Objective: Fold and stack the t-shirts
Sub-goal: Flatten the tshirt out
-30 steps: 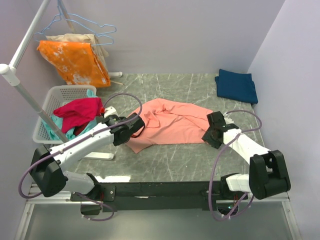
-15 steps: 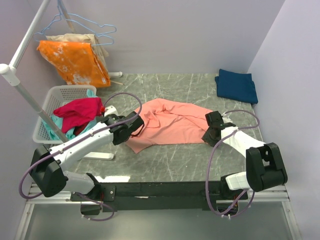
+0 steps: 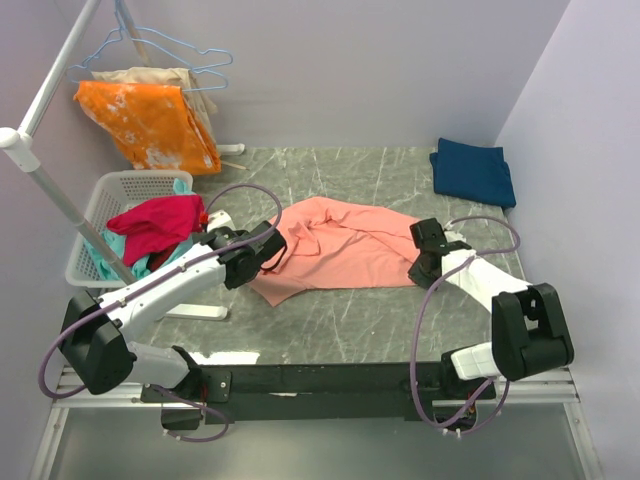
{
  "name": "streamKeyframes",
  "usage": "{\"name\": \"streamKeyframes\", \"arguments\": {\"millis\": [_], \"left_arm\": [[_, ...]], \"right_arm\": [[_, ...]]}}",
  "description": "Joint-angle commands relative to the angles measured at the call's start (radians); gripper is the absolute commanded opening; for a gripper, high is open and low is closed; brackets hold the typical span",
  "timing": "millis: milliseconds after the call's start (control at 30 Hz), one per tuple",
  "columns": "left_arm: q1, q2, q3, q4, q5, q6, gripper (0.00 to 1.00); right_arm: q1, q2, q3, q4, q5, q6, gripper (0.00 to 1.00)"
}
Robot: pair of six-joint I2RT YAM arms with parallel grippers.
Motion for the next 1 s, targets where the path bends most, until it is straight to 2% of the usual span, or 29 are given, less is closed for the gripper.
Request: {"name": "streamKeyframes", "arguments": {"millis": [0,100,233,467,633,833,967], "left_arm": [[0.008,-0.023,-0.002,0.005,-0.007,0.017,0.01],[0.008,-0.023,-0.005,0.009,-0.004,0.018,0.01],[0.008,-0.021,-0.008,0.014,-0.001,0.02,0.01],[0.01,-0.027,0.003,0.014,-0.005,0.035,0.01],[0.028,-0.032,0.086,0.0,-0.03,0.075,0.01],[0.087,-0.029,0.254,0.0,-0.09,0.179,0.01],[0.154,-0.015,0.4,0.038,-0.123,0.308,0.01]], "right_arm": [[0.002,-0.08,0.057,-0.05,0.047,0.005,0.25],[0.002,-0.098,0.058,-0.056,0.043,0.005,0.26],[0.003,-0.097,0.061,-0.061,0.041,0.002,0.0],[0.002,-0.123,0.075,-0.087,0.066,-0.005,0.0],[0.002,-0.158,0.172,-0.148,0.107,-0.033,0.0],[0.0,-0.223,0.369,-0.266,0.179,-0.08,0.0],[-0.018,-0.249,0.556,-0.325,0.214,-0.114,0.0]]}}
